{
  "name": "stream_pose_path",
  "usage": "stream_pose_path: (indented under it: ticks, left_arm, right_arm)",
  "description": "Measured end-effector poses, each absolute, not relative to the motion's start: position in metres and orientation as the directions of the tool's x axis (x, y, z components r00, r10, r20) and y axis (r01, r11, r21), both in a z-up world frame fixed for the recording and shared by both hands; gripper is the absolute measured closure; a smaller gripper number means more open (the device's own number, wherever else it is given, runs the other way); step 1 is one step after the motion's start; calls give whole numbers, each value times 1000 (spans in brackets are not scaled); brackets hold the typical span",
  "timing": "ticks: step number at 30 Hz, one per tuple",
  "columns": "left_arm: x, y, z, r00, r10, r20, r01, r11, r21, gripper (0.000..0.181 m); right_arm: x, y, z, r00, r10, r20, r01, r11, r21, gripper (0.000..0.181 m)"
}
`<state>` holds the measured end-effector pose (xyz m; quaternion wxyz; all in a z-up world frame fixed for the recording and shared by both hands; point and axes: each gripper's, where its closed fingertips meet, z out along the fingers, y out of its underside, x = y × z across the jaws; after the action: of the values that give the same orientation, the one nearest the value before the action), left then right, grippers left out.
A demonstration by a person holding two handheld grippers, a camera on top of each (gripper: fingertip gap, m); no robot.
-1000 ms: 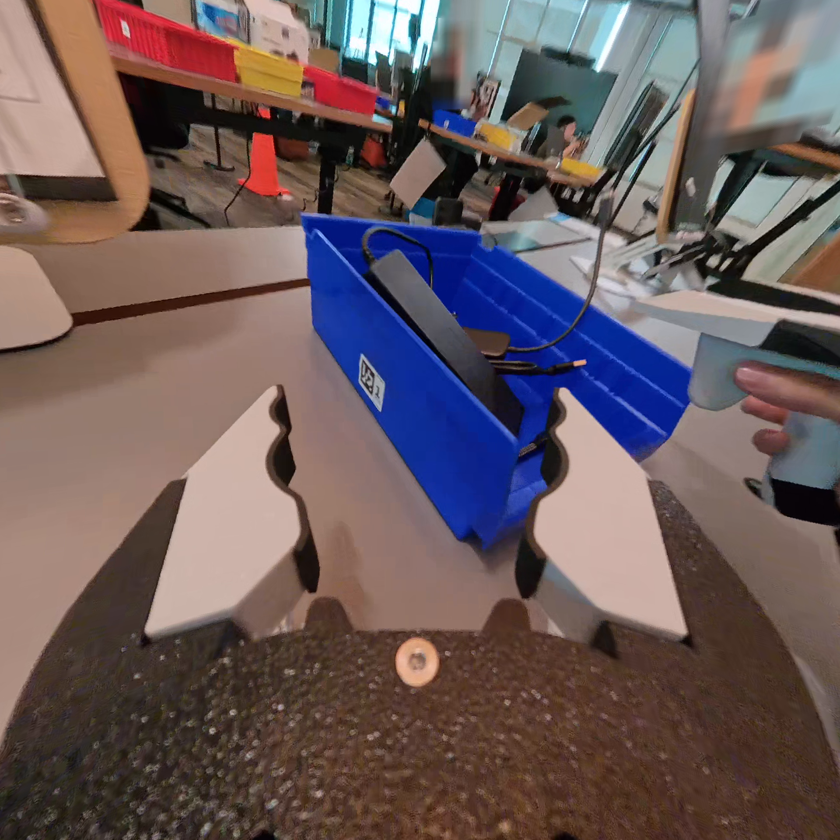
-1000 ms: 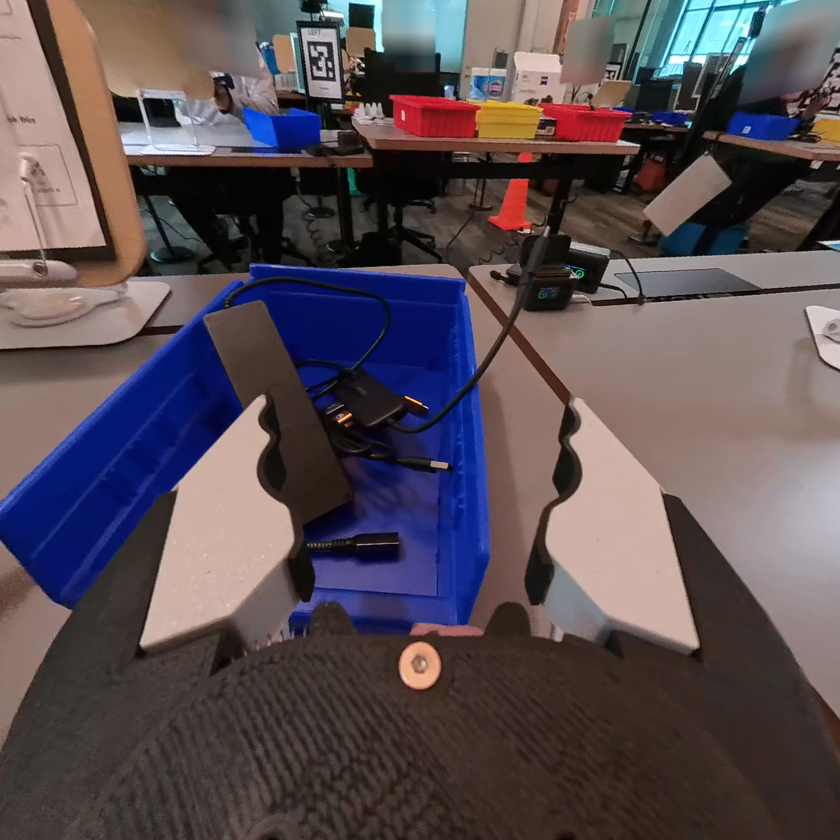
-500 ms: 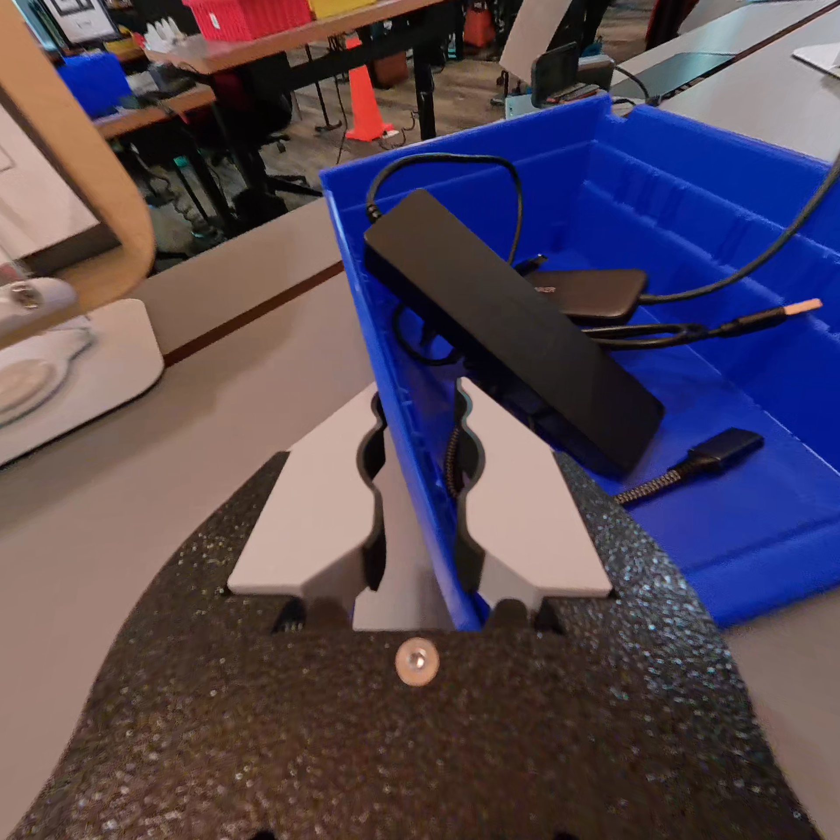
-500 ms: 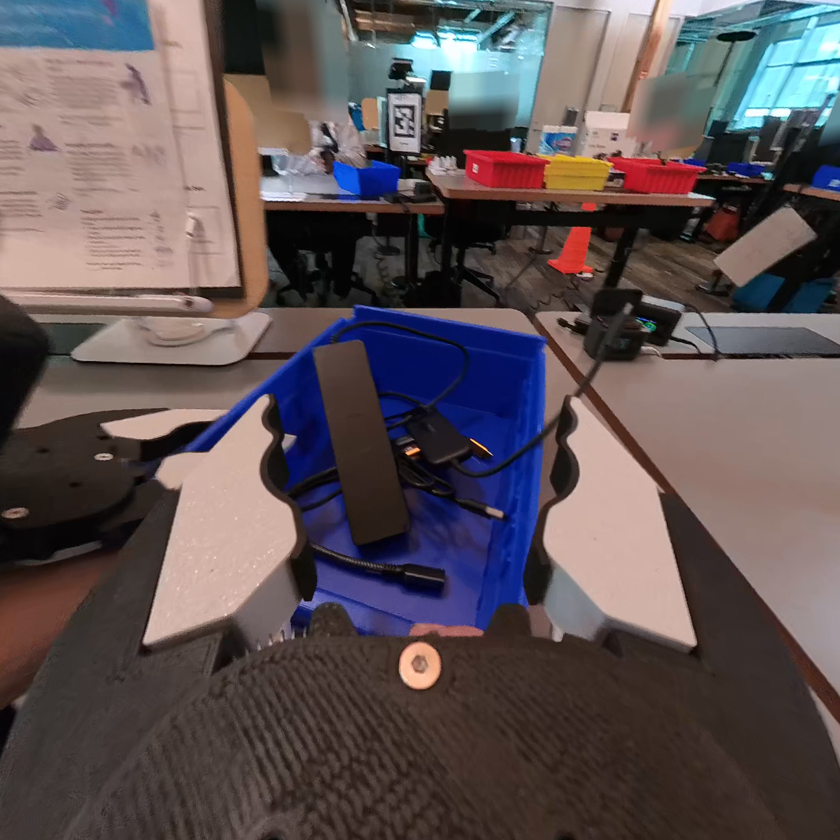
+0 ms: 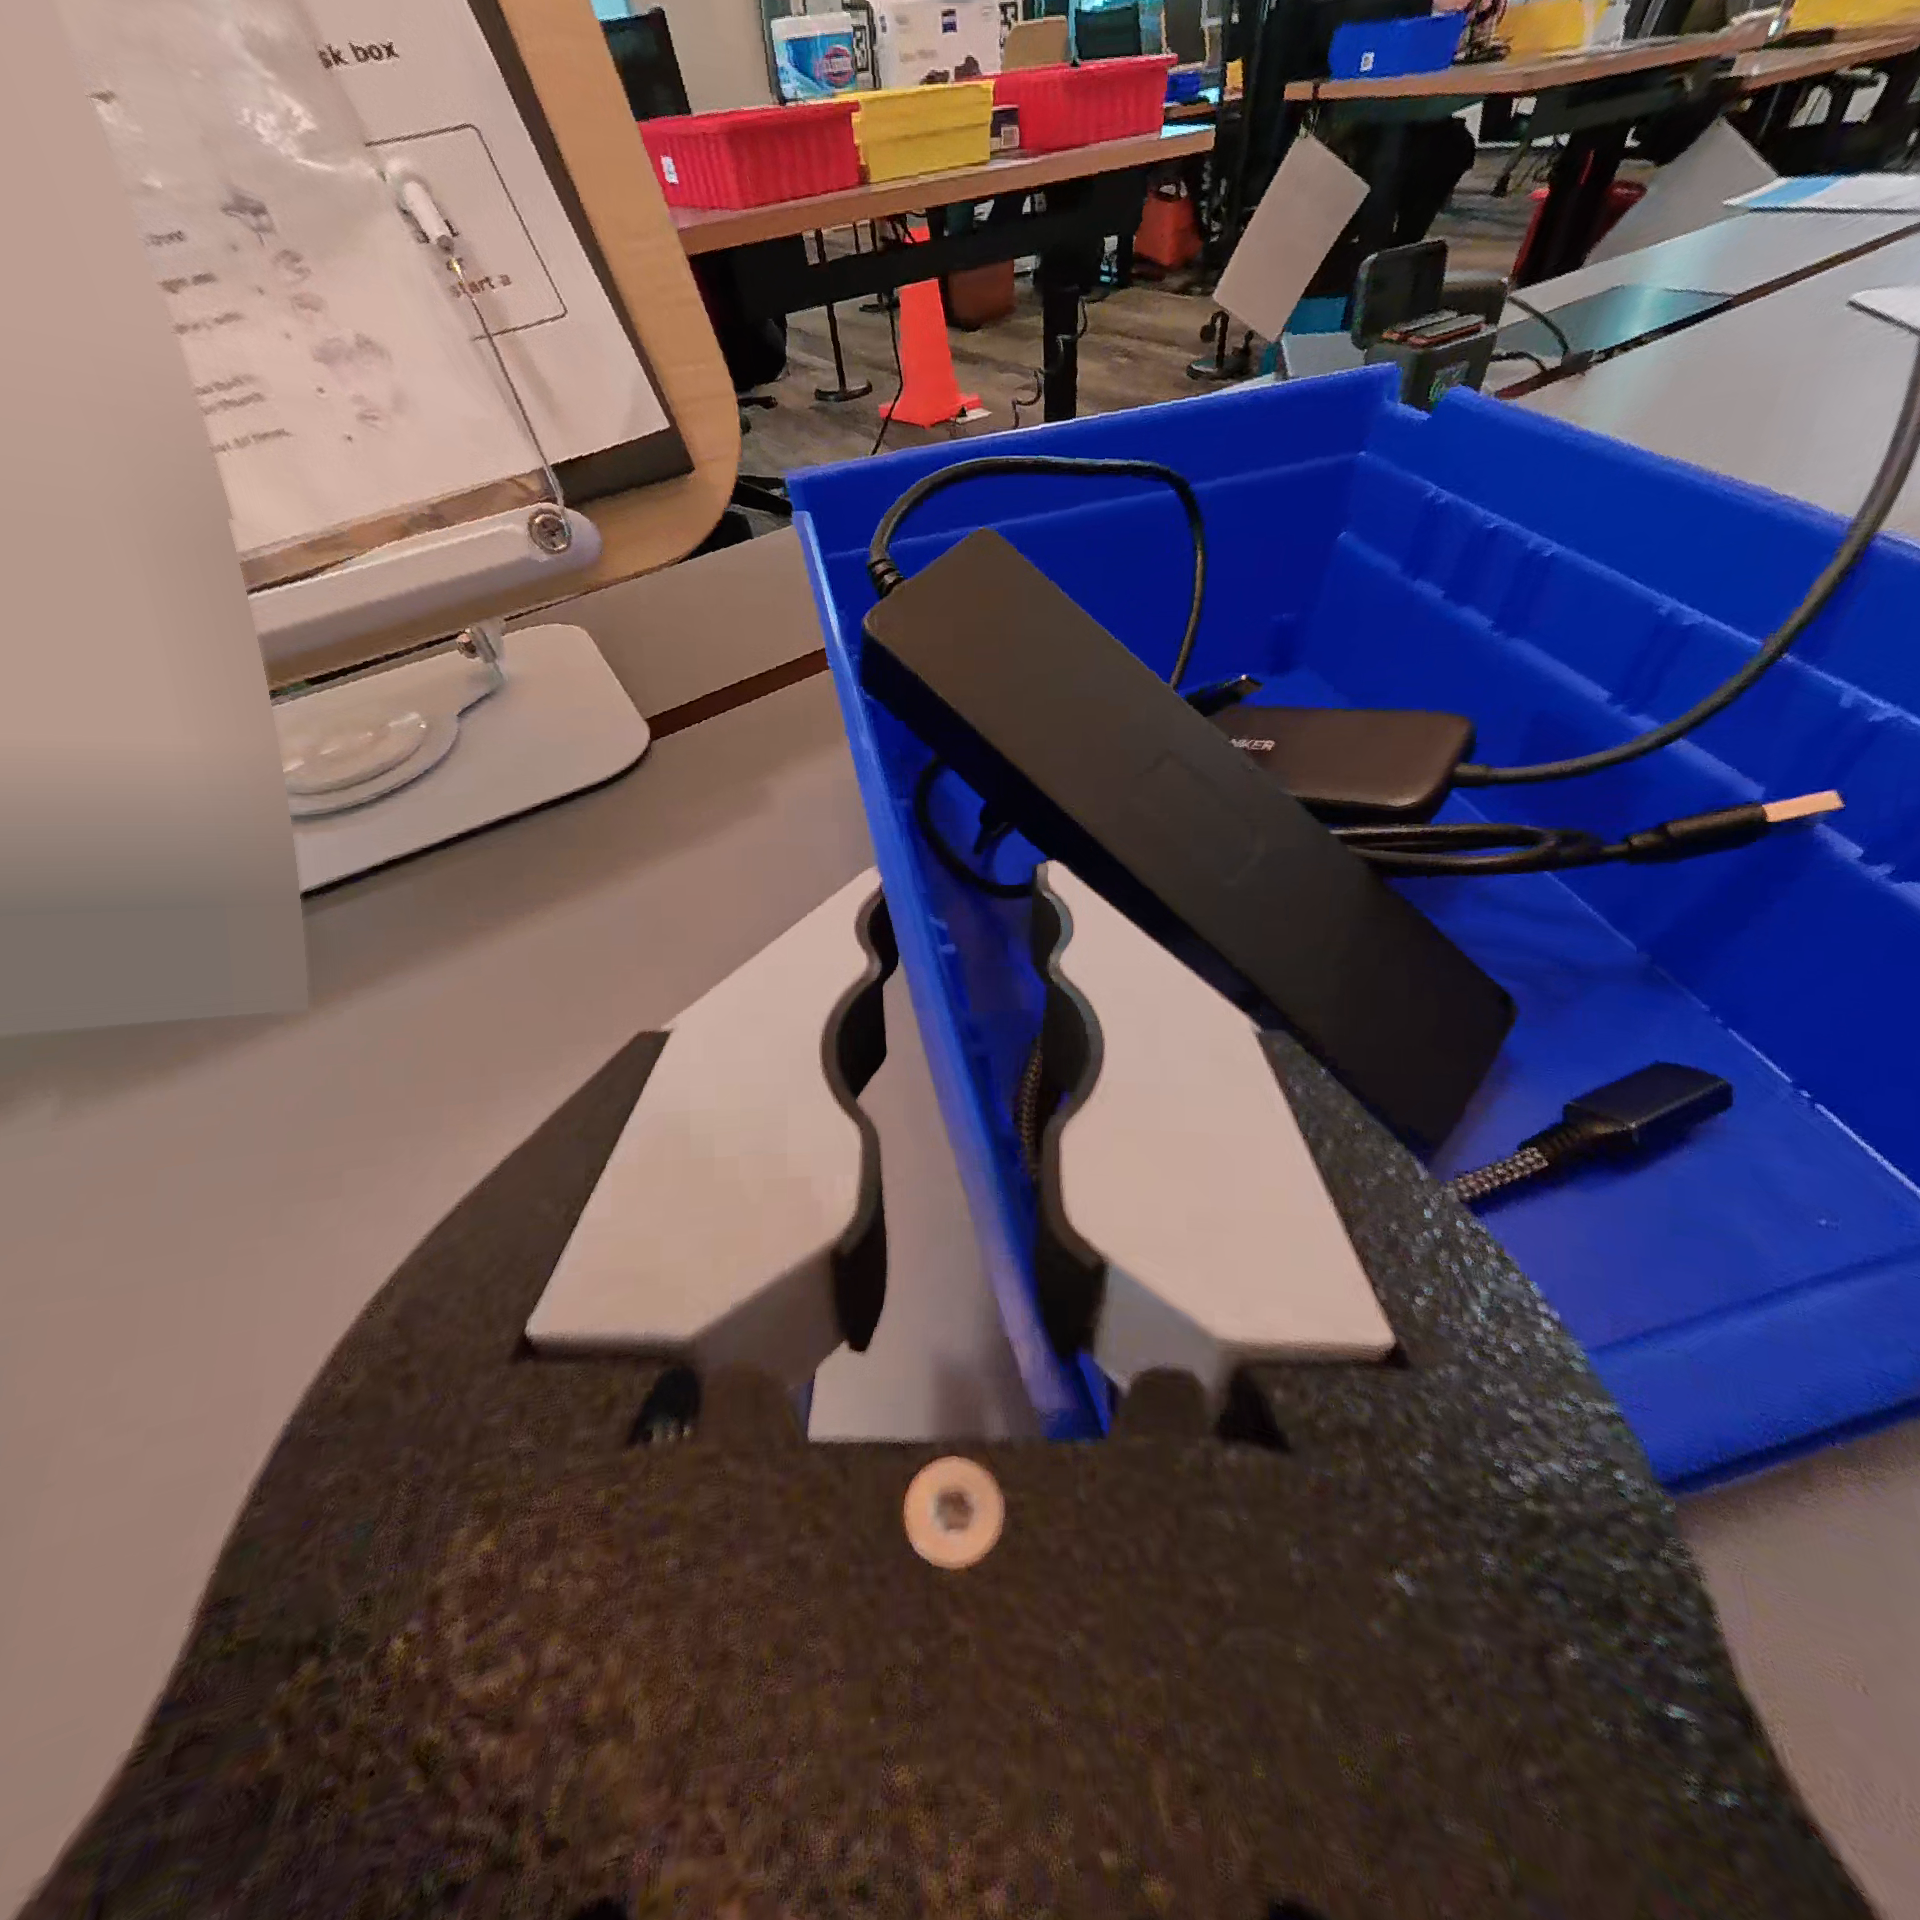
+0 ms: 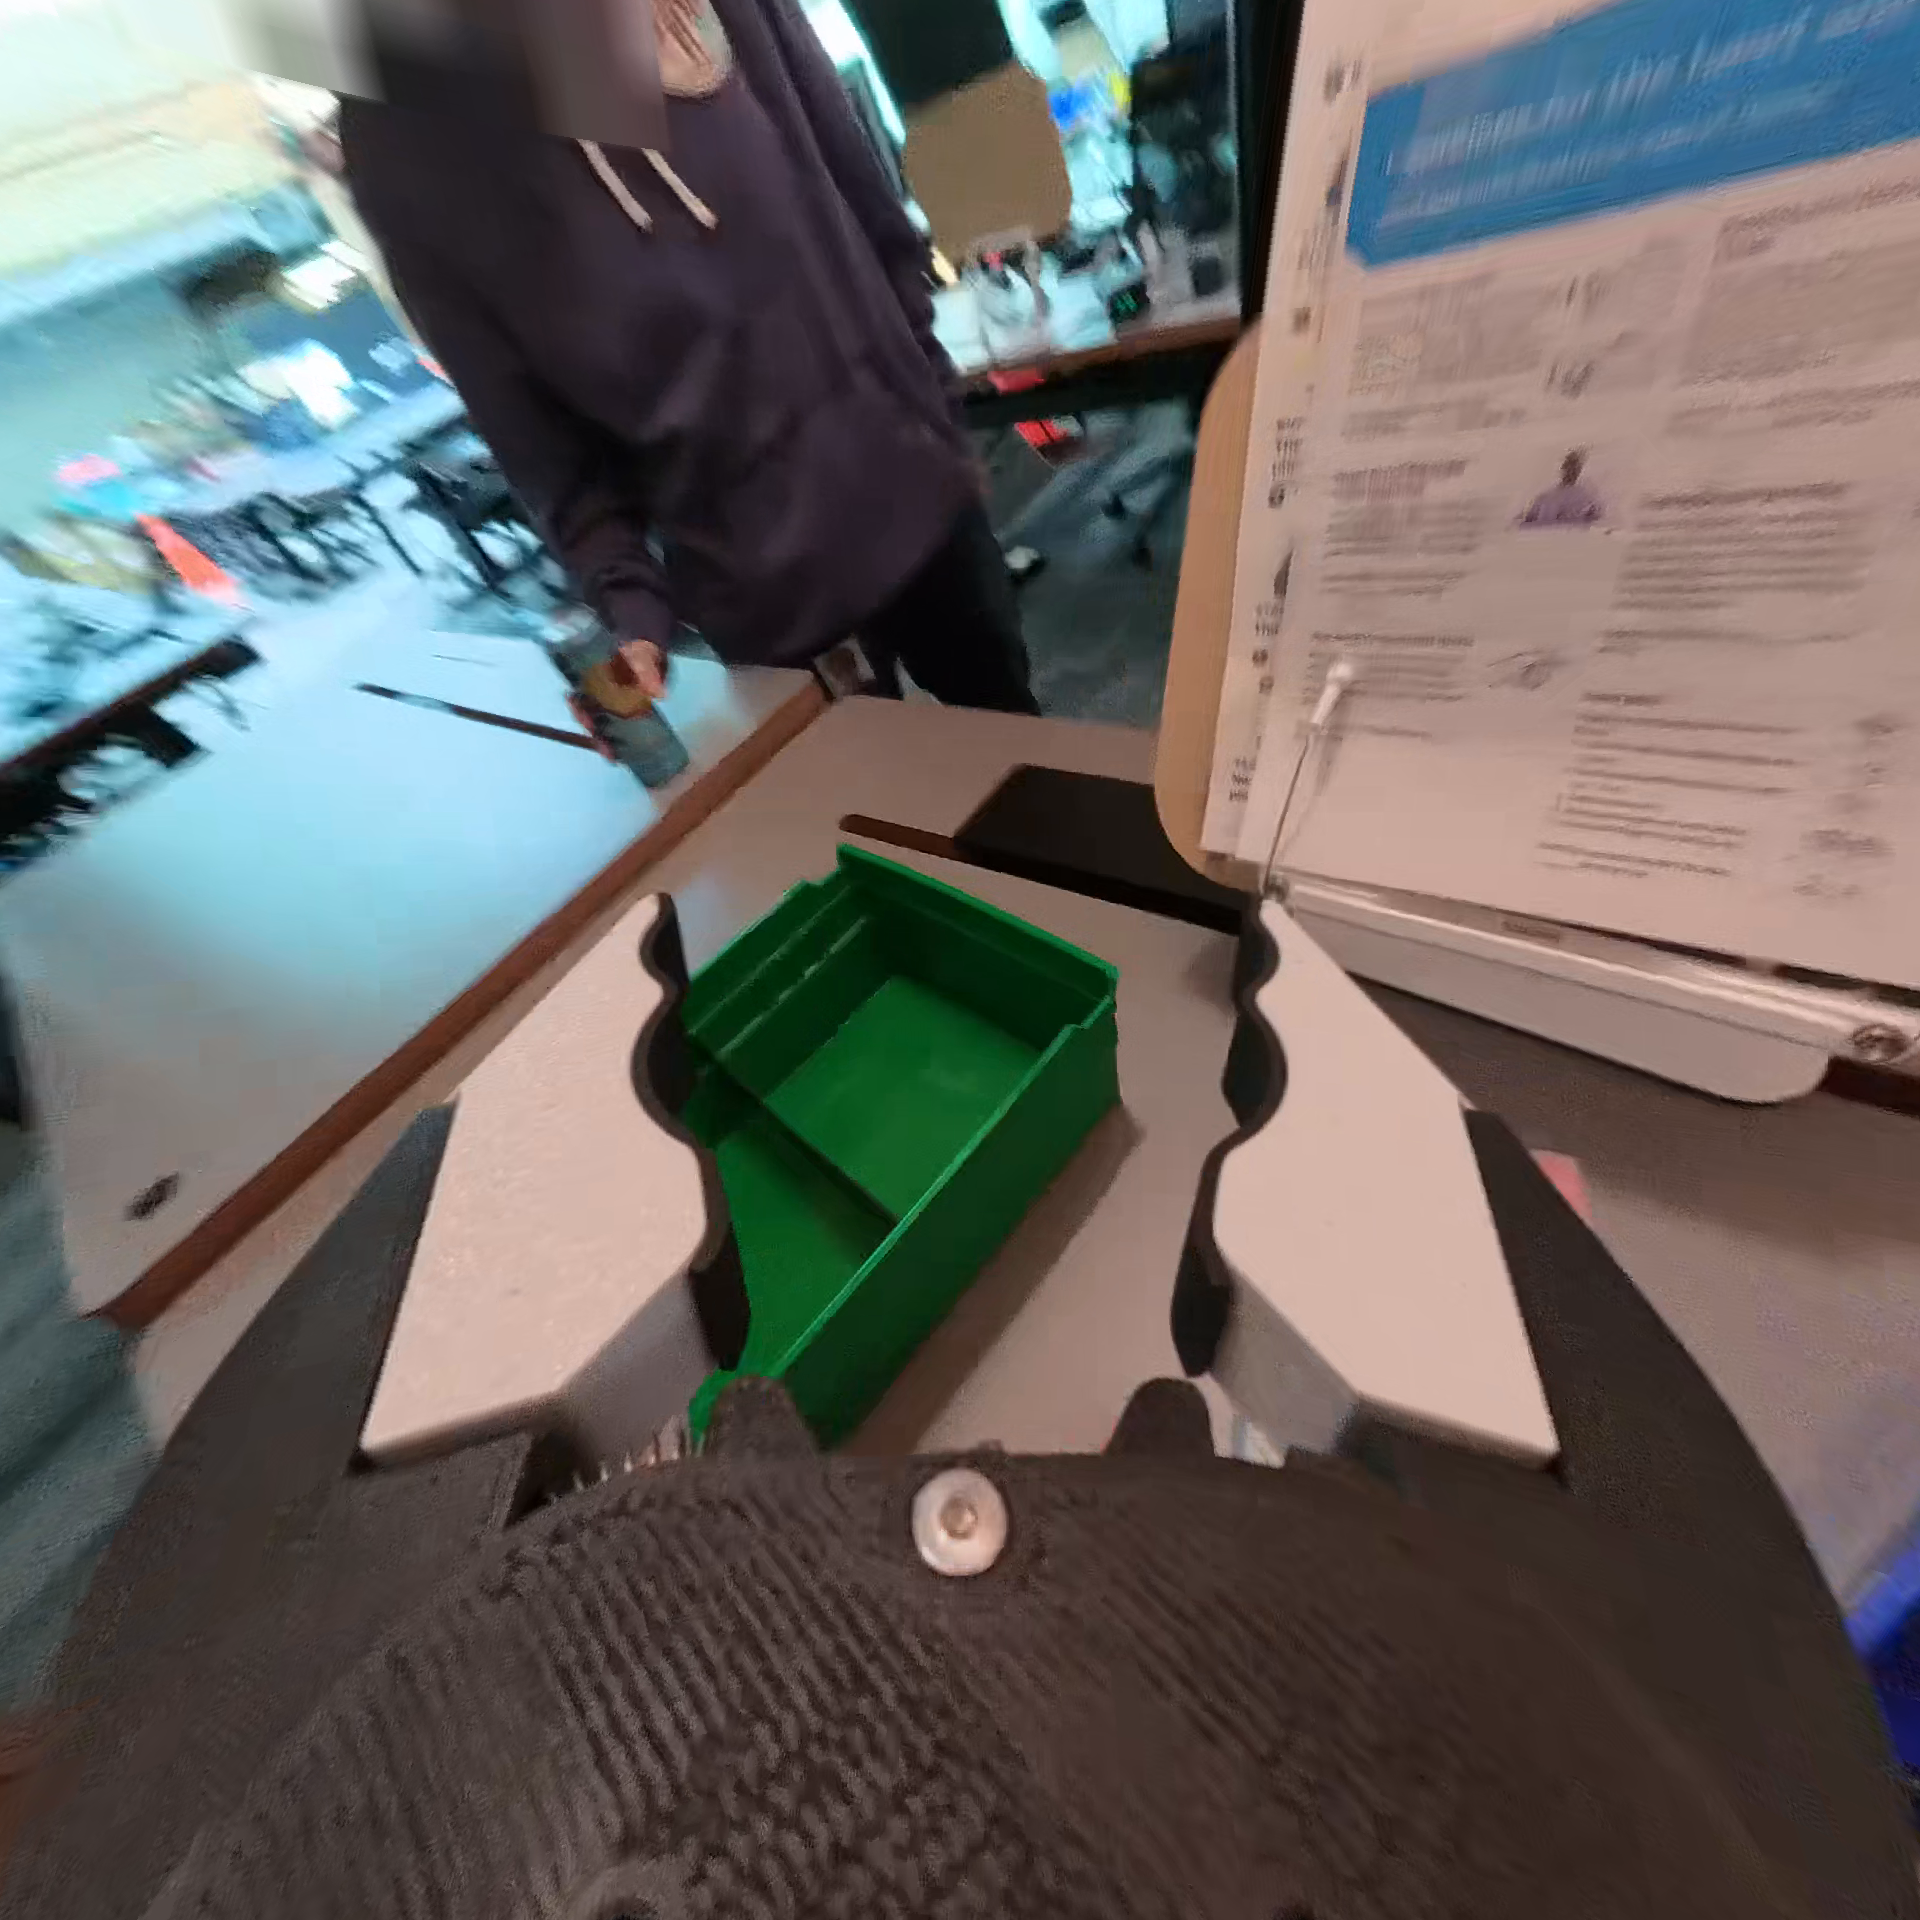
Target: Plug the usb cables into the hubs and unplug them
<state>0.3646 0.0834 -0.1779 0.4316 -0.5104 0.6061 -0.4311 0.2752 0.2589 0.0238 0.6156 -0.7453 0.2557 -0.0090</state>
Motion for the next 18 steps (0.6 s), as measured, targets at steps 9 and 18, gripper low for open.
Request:
stream_pose_path:
  ticks: [9,18]
  left_arm:
    - [365,86,-178,-106,-988,-111,-242,134,-961,158]
    - [363,92,-178,-107,-986,-128,-243,151,-958,158]
  right_arm:
    - [262,332,-171,784,-610,-110,-495,-508,-705,65]
    - [232,375,-217,716,-591,-372,-668,-424,-612,100]
